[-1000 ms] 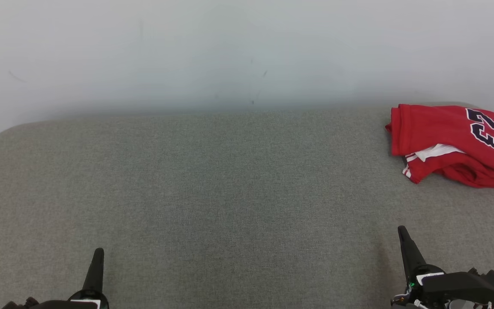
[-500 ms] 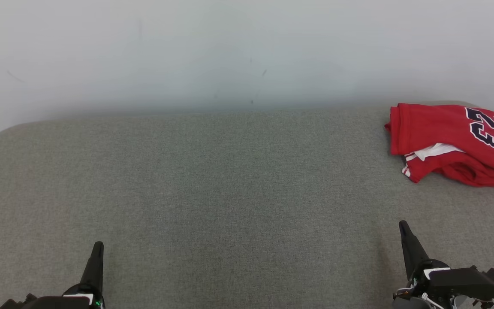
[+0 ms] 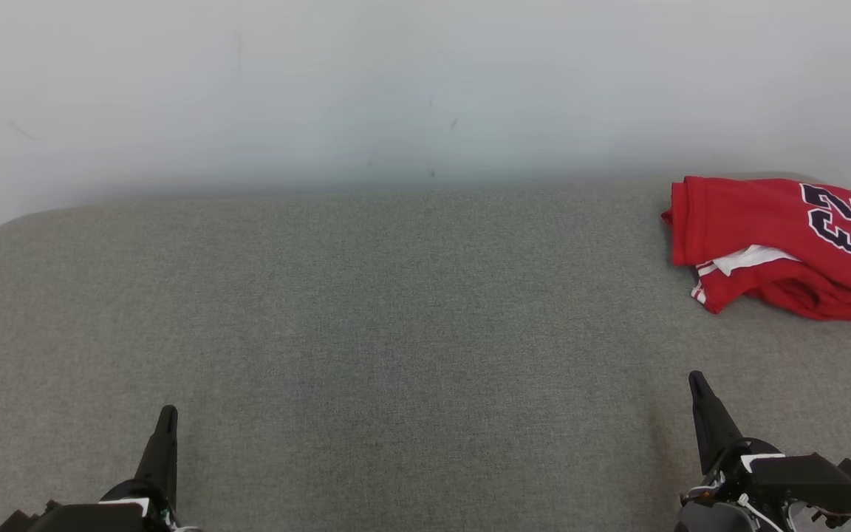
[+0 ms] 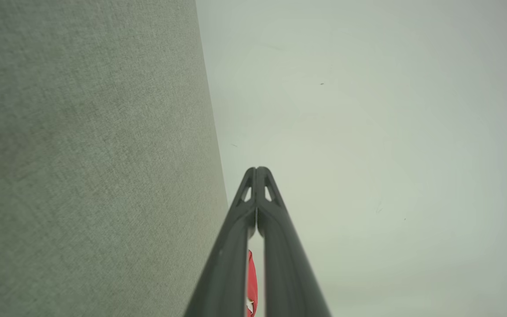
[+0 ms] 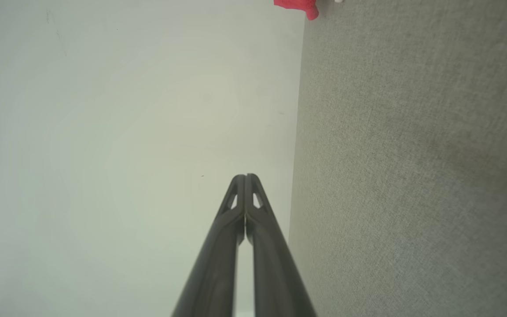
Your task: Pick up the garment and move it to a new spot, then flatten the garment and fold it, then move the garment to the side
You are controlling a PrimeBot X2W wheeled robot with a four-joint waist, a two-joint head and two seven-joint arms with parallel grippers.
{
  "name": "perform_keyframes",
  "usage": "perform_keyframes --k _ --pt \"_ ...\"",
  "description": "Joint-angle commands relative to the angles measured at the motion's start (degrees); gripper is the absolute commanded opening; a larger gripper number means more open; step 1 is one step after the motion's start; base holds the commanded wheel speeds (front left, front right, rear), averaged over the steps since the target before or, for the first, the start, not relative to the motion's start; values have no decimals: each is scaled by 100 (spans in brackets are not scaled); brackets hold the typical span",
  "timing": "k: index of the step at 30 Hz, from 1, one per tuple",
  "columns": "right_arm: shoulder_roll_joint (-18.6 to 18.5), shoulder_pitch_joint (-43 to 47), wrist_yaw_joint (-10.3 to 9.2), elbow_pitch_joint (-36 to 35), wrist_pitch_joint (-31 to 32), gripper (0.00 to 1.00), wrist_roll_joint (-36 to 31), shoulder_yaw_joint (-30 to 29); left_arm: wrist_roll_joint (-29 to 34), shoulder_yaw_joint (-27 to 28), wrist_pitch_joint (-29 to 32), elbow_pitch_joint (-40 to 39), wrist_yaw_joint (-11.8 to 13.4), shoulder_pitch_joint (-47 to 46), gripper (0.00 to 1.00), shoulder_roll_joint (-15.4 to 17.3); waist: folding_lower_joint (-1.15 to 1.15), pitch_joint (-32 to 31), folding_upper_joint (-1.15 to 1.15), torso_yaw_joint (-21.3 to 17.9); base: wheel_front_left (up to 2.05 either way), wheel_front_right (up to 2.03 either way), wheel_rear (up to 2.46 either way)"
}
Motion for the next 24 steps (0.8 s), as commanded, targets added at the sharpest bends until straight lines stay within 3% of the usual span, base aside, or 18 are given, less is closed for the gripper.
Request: perform_keyframes --k 1,24 --pt "17 -43 -12 -8 22 0 57 -17 -63 25 26 12 -25 -69 0 5 0 1 0 -1 0 0 0" --pt "46 -46 -12 -4 54 0 12 -53 -61 23 25 10 -25 -66 0 5 0 1 0 -1 0 0 0"
